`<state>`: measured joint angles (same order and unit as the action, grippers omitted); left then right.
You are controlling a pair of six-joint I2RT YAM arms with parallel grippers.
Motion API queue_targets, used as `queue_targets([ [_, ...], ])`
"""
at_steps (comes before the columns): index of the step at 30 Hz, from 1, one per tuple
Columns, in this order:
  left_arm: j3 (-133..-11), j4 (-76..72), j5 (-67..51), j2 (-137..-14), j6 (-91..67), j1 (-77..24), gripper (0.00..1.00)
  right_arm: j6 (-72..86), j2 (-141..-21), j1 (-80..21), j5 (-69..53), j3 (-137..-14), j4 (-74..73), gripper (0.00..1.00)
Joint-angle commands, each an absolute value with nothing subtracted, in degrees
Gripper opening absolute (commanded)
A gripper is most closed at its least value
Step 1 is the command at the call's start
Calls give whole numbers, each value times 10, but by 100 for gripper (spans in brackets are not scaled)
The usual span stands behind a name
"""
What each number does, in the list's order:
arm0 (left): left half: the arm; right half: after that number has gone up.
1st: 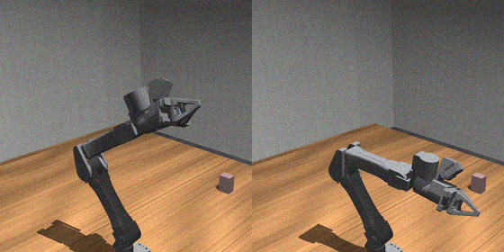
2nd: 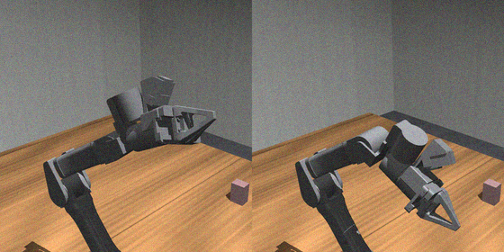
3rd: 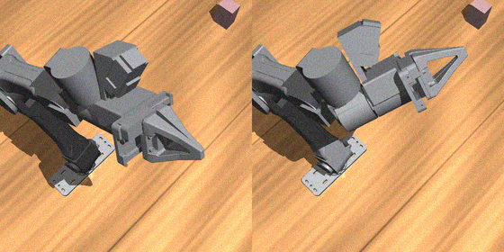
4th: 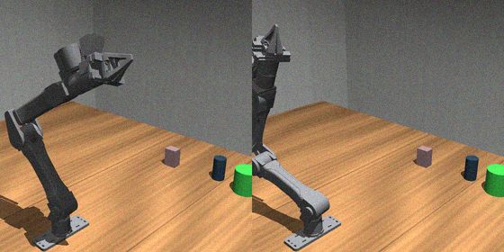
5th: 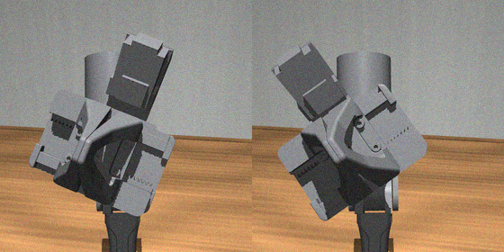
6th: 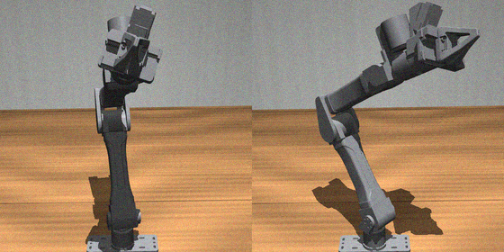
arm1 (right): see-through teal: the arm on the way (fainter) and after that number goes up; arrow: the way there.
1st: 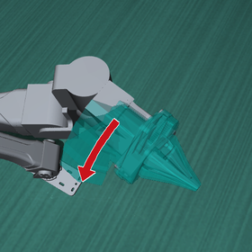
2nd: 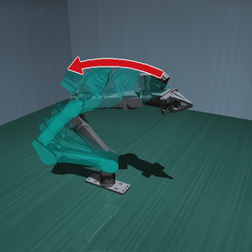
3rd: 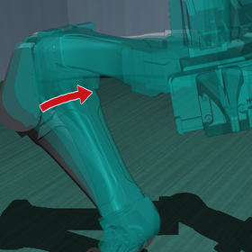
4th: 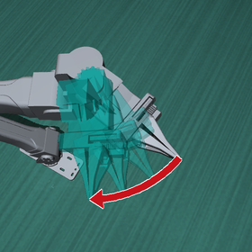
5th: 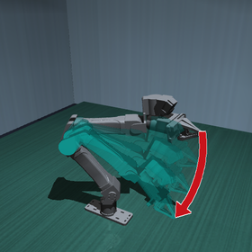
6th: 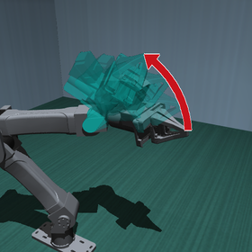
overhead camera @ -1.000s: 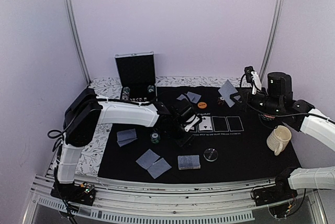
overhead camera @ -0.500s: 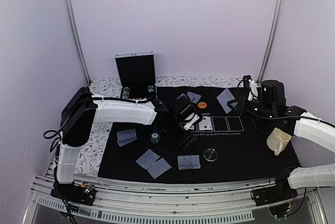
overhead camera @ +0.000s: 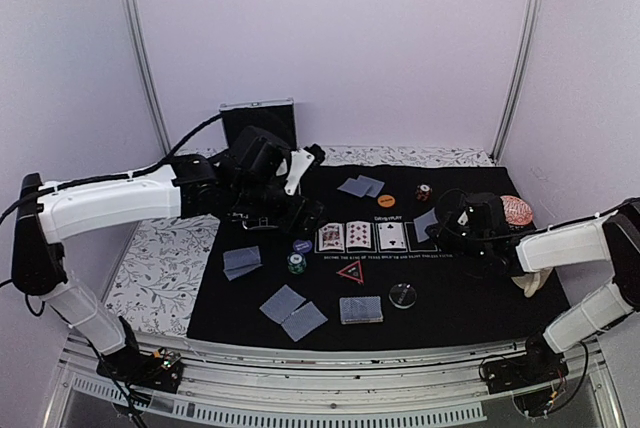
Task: Distribute texas hold em gaming equipment
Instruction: Place the all-in button in the dealer area, then place the poker card in the community card area.
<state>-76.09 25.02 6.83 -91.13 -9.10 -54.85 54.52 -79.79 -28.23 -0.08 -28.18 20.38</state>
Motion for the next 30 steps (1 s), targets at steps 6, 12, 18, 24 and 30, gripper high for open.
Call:
queue_targets([
  [6,-660,224,102,-829,-100,-484,98,622,-927,-273,3,-314,289,2],
  [12,-642,241,85,-796,-74,-454,98,612,-952,-272,-9,-316,289,17],
  [18,-638,255,72,-764,-37,-414,98,593,-915,-270,12,-304,255,50],
  [24,-615,270,77,-721,77,-394,98,484,-818,-271,45,-341,134,93],
  [30,-596,280,10,-727,168,-341,85,317,-744,-271,19,-408,14,99],
])
